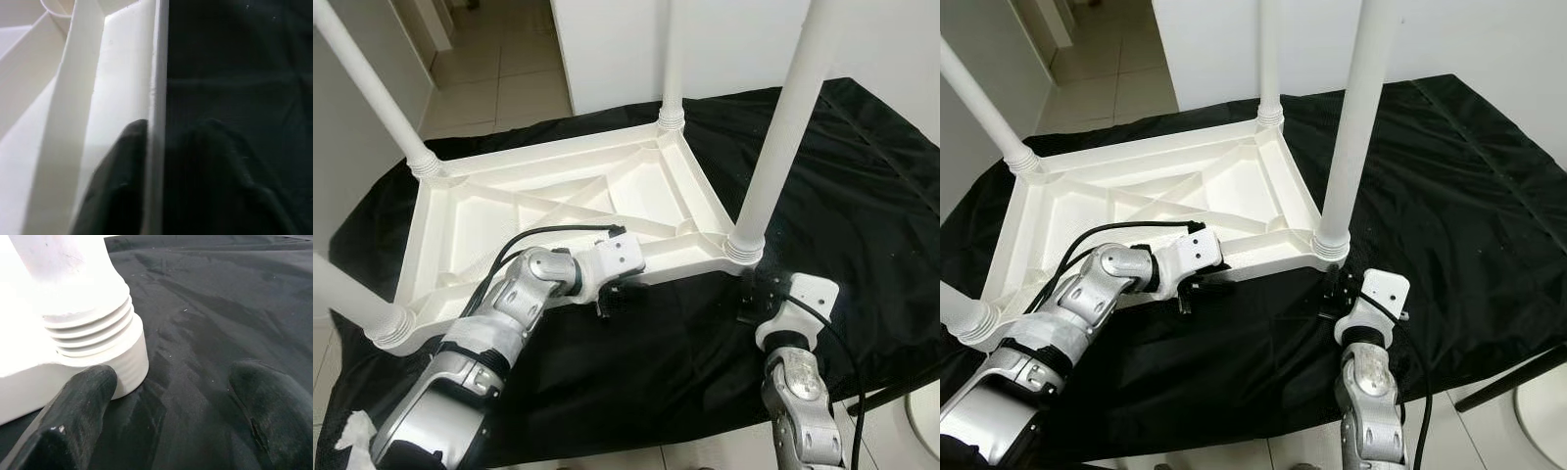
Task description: Building children table
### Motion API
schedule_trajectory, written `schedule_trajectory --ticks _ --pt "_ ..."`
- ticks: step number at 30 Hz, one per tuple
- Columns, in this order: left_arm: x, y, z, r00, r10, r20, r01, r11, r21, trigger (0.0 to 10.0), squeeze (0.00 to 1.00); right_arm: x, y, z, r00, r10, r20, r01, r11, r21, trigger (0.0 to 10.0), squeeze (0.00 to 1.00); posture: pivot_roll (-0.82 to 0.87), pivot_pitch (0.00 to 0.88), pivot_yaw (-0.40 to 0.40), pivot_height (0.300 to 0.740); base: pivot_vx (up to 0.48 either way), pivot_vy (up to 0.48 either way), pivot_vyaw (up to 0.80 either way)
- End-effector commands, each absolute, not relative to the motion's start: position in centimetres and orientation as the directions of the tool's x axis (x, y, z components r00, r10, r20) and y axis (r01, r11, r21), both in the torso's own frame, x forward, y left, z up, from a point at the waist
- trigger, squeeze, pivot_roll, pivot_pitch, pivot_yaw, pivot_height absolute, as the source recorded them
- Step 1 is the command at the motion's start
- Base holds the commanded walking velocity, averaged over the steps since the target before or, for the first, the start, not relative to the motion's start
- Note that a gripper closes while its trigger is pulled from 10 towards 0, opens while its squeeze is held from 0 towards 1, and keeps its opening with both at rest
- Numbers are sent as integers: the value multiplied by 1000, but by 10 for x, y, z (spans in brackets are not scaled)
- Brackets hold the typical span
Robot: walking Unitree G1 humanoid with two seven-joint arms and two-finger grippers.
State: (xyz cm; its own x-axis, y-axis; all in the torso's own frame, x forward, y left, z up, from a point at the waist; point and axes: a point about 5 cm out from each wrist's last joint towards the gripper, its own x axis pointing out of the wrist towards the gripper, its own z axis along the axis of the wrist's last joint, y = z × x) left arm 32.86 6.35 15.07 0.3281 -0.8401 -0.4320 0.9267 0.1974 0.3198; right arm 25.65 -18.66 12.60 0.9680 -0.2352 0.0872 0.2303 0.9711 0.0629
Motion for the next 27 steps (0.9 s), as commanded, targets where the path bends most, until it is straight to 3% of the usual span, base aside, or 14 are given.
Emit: schedule_trajectory --ticks 1,3,4,7,8,9,14,24,25,26,27 --pt "321 62 153 275 -870 -409 945 166 283 10000 1000 258 -191 126 968 -234 88 228 970 80 10000 0 -113 61 92 740 0 0 0" --pt "319 60 158 291 -880 -375 939 189 287 10000 1000 259 -193 128 968 -232 95 224 971 83 10000 0 -112 59 86 740 0 0 0" --pt "318 59 162 301 -887 -349 936 204 287 10000 0 260 -195 129 968 -228 102 220 972 82 10000 0 -112 59 86 740 0 0 0" --pt "314 58 170 311 -904 -295 925 216 312 10000 0 261 -196 133 971 -207 121 199 977 76 10000 0 -108 57 76 740 0 0 0" --pt "312 56 177 331 -913 -238 916 251 312 10000 0 262 -197 135 973 -187 132 178 981 74 10000 216 -102 52 63 740 0 0 0" --pt "310 56 183 353 -916 -191 909 288 300 10000 0 263 -198 138 976 -167 142 157 984 78 10000 1000 -102 52 63 740 0 0 0" --pt "311 55 194 446 -889 -102 876 410 256 10000 0 264 -200 145 981 -89 172 77 994 75 10000 1000 -94 46 46 740 0 0 0" --pt "306 56 202 508 -860 -51 839 480 258 10000 0 264 -206 151 983 6 185 -15 999 49 10000 1000 -87 36 25 740 0 0 0" --pt "306 55 205 523 -852 -25 831 503 239 10000 0 264 -207 153 982 32 187 -41 998 42 10000 208 -88 34 24 740 0 0 0" --pt "306 55 205 523 -852 -25 831 503 239 10000 0 264 -207 153 982 32 187 -41 998 42 10000 208 -88 34 24 740 0 0 0" --pt "305 54 208 542 -841 -6 820 527 226 10000 0 266 -209 154 981 62 185 -68 997 28 10000 0 -89 30 22 740 0 0 0"
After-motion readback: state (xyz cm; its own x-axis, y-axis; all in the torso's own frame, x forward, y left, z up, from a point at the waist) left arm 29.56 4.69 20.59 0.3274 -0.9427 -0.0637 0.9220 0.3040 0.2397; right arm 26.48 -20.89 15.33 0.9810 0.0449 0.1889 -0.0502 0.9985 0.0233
